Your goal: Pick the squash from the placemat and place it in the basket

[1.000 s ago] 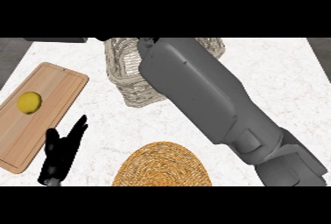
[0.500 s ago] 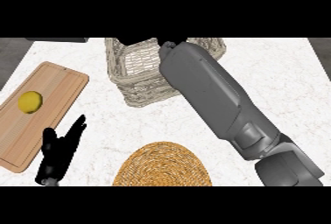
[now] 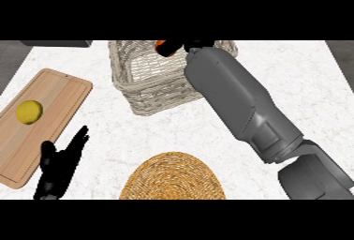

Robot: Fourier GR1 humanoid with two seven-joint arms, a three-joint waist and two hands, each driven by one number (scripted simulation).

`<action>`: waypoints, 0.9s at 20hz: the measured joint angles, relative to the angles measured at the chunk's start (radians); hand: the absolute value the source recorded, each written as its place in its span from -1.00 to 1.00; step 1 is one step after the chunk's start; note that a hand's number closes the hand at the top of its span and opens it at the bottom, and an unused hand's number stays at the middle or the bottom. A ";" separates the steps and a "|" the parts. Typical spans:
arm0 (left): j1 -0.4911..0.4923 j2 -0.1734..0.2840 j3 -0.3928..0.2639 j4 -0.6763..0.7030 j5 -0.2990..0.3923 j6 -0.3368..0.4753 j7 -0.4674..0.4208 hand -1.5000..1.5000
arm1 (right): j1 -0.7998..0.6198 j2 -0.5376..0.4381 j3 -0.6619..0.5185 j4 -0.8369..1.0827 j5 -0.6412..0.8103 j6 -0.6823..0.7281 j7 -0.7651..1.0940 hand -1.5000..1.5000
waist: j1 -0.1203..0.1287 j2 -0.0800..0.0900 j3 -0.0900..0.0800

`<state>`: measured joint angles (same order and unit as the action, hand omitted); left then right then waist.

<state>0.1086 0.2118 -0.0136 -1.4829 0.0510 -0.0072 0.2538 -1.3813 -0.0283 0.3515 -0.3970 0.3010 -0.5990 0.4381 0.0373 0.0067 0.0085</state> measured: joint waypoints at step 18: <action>0.021 -0.020 0.024 0.002 -0.010 0.009 0.002 0.00 | 0.067 -0.163 -0.175 -0.101 -0.056 -0.015 -0.087 -1.00 | -0.038 -0.014 0.002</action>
